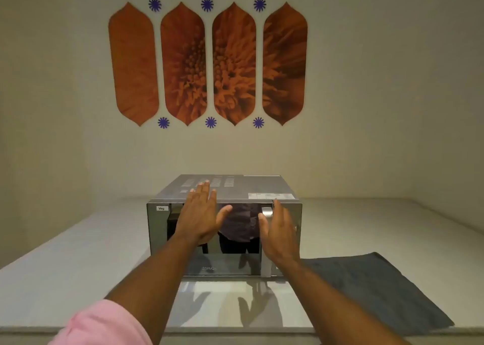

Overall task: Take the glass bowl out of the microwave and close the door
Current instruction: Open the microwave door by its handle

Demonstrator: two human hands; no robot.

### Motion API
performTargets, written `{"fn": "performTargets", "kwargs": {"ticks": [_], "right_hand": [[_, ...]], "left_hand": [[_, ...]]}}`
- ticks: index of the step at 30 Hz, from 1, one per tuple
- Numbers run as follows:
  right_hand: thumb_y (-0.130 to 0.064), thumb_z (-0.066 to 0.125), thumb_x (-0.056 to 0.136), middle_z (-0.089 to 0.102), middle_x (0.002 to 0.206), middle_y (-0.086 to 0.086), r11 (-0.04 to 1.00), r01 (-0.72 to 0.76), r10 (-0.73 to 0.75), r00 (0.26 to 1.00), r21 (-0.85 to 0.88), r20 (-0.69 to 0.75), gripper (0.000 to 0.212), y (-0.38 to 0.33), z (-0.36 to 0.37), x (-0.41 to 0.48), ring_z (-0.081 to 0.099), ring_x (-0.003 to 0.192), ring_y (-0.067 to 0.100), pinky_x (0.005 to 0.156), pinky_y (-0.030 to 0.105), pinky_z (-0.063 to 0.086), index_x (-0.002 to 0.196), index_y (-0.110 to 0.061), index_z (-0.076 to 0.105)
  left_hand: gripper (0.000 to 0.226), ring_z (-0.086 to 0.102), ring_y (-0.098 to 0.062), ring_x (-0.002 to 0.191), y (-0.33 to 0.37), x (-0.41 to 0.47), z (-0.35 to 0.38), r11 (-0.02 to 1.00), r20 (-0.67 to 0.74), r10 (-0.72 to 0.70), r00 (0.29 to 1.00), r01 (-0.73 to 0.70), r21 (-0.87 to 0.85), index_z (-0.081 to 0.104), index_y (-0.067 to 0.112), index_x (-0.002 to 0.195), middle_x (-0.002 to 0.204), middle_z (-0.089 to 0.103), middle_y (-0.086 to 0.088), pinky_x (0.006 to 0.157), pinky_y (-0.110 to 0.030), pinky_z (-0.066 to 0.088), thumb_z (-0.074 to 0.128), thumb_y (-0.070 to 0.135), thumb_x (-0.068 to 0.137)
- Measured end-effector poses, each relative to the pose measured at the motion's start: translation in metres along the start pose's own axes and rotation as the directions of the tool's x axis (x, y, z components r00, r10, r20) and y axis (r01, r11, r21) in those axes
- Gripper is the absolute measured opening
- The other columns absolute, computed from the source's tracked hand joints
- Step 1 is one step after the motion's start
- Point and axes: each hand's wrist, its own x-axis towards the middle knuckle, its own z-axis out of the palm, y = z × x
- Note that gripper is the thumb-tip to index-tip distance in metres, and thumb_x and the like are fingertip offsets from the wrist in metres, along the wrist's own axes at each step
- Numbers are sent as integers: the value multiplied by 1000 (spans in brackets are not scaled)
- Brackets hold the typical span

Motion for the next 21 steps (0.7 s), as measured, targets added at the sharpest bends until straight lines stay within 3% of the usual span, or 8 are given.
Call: {"fn": "performTargets", "kwargs": {"ticks": [3, 5, 7, 10, 15, 18, 21], "right_hand": [[-43, 43, 101, 47, 142, 4, 980, -152, 155, 988, 126, -12, 52, 4, 7, 3, 52, 127, 25, 93, 37, 48, 148, -21, 35], [-40, 45, 101, 50, 136, 3, 956, -245, 247, 969, 161, 10, 45, 10, 13, 4, 54, 120, 22, 88, 34, 48, 141, -20, 42], [-39, 46, 101, 53, 126, 2, 936, -286, 288, 957, 206, 22, 35, 16, 21, 5, 55, 109, 18, 82, 31, 47, 131, -20, 48], [-38, 46, 102, 56, 114, 0, 914, -312, 306, 950, 259, 65, 24, 27, 35, 6, 59, 103, 17, 77, 26, 46, 119, -21, 51], [-36, 43, 103, 64, 109, 1, 882, -349, 316, 937, 318, 152, 29, 41, 51, 6, 62, 99, 16, 77, 25, 49, 120, -16, 57], [-37, 42, 104, 65, 116, 5, 872, -378, 337, 925, 311, 177, 34, 43, 56, 2, 63, 109, 23, 88, 37, 54, 122, -13, 58], [-35, 42, 104, 65, 108, 5, 871, -380, 343, 924, 312, 167, 28, 40, 53, 3, 63, 100, 19, 82, 32, 53, 112, -14, 59]], "left_hand": [[84, 47, -35, 150, -6, 20, -3, 999, -58, -36, 998, 34, -22, 52, 6, 152, 159, 53, -19, 125, -49, 37, 16, 65, 105], [64, 62, -35, 127, -8, 36, -7, 997, -36, -58, 998, 56, -61, 64, 7, 131, 138, 67, -19, 109, -49, 47, 25, 52, 110], [57, 64, -36, 117, -11, 52, -6, 988, 79, -76, 994, 86, -127, 66, 6, 119, 130, 69, -20, 101, -48, 50, 26, 45, 112], [57, 66, -37, 114, -23, 76, -2, 964, 260, -97, 961, 156, -217, 69, 3, 116, 128, 70, -22, 102, -47, 52, 30, 45, 112], [38, 63, -30, 96, -35, 94, 2, 960, 292, -79, 953, 151, -234, 60, 11, 91, 106, 68, -14, 84, -37, 48, 41, 39, 108], [41, 64, -31, 96, -41, 93, 7, 962, 288, -48, 956, 122, -244, 65, 9, 90, 101, 68, -13, 86, -38, 50, 43, 37, 108], [45, 63, -30, 99, -41, 88, 7, 969, 287, -10, 958, 80, -233, 72, 5, 97, 109, 72, -16, 89, -38, 50, 41, 34, 109]]}}
